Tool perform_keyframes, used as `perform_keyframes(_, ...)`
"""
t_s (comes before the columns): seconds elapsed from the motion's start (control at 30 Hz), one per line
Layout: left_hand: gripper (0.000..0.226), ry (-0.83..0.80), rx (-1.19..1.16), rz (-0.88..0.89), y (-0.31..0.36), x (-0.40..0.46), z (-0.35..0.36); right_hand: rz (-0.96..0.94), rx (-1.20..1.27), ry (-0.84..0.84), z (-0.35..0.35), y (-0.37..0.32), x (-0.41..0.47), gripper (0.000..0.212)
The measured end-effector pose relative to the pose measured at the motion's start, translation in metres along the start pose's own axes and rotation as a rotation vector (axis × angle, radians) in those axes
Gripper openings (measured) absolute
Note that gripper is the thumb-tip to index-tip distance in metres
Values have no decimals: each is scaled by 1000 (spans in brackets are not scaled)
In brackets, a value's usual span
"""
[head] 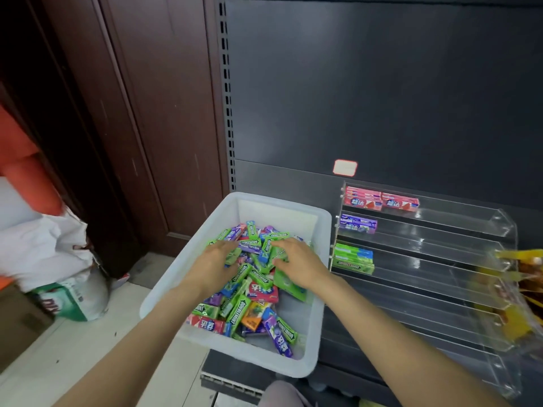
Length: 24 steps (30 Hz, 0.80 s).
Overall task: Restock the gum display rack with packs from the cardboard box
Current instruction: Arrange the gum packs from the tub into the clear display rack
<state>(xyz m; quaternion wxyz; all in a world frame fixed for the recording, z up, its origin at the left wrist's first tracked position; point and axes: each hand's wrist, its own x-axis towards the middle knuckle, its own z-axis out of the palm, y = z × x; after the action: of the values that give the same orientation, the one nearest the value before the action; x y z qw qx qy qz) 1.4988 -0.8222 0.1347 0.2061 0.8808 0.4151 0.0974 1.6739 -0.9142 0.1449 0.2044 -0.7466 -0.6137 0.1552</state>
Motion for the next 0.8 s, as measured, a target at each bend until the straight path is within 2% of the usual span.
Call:
perform_keyframes(0.2, 58, -66, 125, -24, -13, 15, 9, -29, -98, -141, 21, -7, 30, 49)
perform_keyframes(0.33, 58, -38, 159, 5, -24, 18, 15, -53, -267, -115, 36, -14, 52, 45)
perform_keyframes(0.47, 58, -30, 146, 20, -27, 20, 16, -34, -305, -58, 48, -13, 63, 43)
perform_keyframes(0.67, 55, -20, 70, 15, -27, 21, 10, -35, -226, -55, 45, -11, 67, 30)
perform_keyframes(0.8, 47, -1, 24, 11, -24, 19, 6, 39, -9, -45, 36, -11, 62, 28)
